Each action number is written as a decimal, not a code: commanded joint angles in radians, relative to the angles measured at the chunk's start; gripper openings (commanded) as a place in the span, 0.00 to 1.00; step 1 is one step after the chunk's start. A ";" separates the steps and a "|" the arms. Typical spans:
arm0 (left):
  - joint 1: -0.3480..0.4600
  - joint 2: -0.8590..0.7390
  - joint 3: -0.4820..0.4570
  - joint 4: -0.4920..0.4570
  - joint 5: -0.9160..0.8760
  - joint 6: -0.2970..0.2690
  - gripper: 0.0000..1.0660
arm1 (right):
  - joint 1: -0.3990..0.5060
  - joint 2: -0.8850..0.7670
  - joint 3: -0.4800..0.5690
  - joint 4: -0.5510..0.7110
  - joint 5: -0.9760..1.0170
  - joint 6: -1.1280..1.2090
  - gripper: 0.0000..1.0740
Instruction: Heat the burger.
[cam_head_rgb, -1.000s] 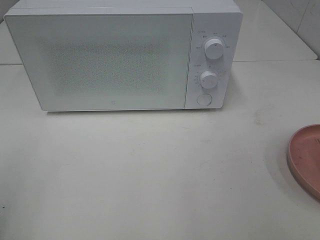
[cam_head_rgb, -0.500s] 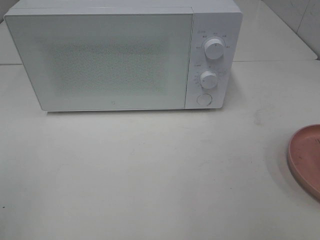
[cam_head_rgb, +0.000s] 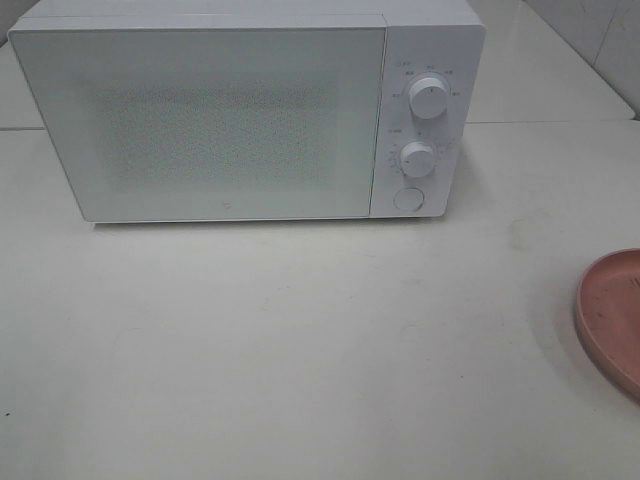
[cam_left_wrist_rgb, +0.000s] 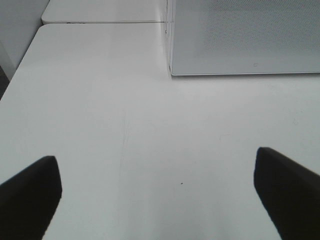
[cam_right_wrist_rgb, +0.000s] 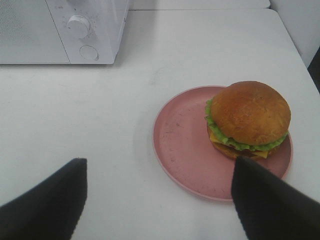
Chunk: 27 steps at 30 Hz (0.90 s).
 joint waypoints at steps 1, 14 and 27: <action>0.002 -0.033 0.004 -0.008 -0.008 -0.006 0.94 | -0.006 -0.022 0.003 0.002 -0.005 -0.009 0.71; 0.002 -0.032 0.004 -0.008 -0.008 -0.005 0.94 | -0.006 -0.020 0.003 0.002 -0.005 -0.009 0.71; 0.002 -0.032 0.004 -0.008 -0.008 -0.005 0.94 | -0.006 -0.020 0.003 0.002 -0.005 -0.009 0.71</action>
